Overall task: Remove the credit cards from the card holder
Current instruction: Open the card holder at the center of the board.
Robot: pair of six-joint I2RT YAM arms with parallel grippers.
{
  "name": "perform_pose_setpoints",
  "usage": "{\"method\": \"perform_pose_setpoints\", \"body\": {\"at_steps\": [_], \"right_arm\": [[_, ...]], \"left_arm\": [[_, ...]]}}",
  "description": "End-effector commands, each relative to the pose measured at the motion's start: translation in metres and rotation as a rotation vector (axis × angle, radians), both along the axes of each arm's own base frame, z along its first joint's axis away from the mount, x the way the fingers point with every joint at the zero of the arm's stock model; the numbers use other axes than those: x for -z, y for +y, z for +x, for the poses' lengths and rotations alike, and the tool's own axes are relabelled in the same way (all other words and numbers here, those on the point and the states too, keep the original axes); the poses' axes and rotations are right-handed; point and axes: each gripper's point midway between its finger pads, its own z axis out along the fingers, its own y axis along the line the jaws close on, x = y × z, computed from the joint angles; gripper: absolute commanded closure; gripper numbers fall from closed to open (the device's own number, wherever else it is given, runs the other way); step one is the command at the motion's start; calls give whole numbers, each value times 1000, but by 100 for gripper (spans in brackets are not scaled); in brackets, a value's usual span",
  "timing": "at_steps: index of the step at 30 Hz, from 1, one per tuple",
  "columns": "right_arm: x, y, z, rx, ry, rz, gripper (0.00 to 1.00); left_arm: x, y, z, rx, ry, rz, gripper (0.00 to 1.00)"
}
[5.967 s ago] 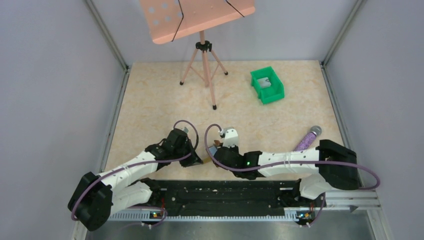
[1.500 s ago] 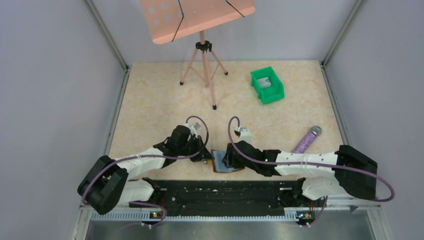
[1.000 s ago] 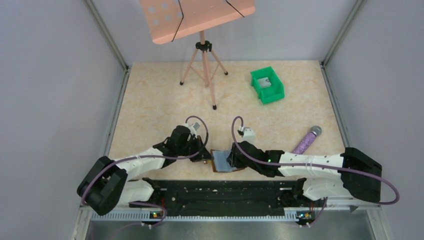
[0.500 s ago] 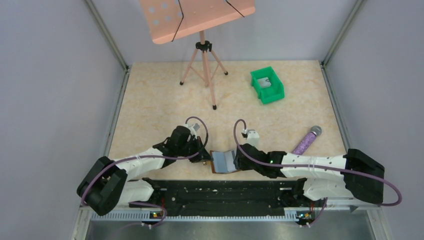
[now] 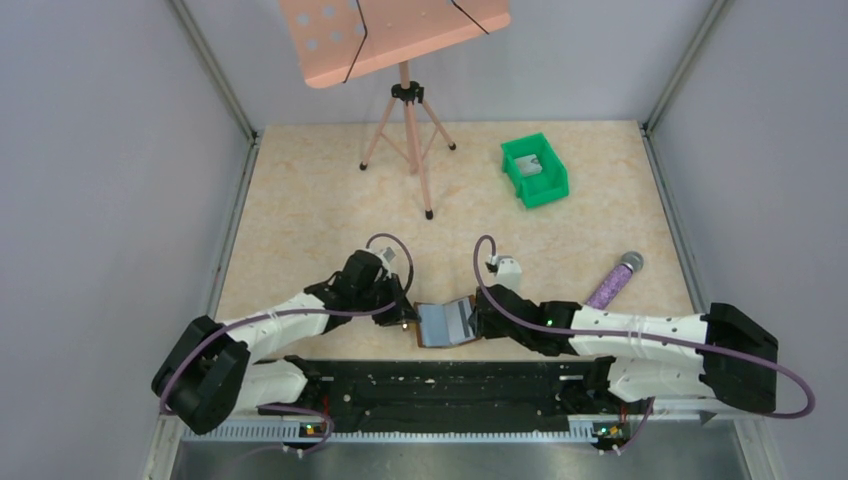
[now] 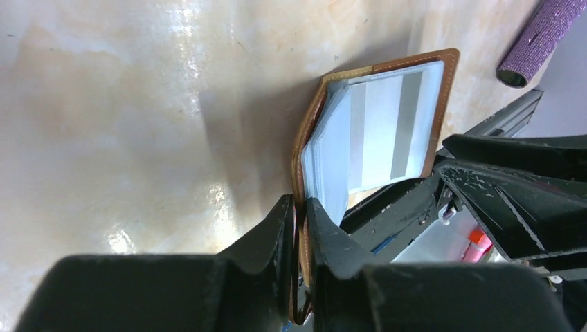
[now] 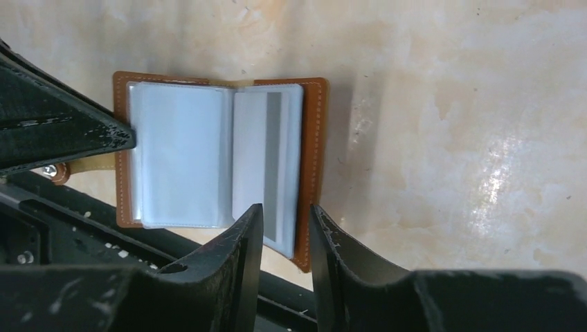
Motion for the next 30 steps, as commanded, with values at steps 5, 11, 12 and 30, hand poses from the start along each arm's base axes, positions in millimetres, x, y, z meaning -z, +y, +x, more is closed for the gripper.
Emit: {"method": "perform_pose_setpoints", "body": {"at_steps": [5, 11, 12, 30], "right_arm": [[-35, 32, 9, -52, -56, 170, 75], [-44, 41, 12, -68, -67, 224, 77], [-44, 42, 14, -68, -67, 236, 78], [15, 24, 11, -16, 46, 225, 82]], "left_arm": [[-42, -3, 14, -34, -76, -21, 70], [-84, -13, 20, -31, -130, -106, 63], [-90, -16, 20, -26, -135, -124, 63], [-46, -52, 14, 28, -37, -146, 72]]}}
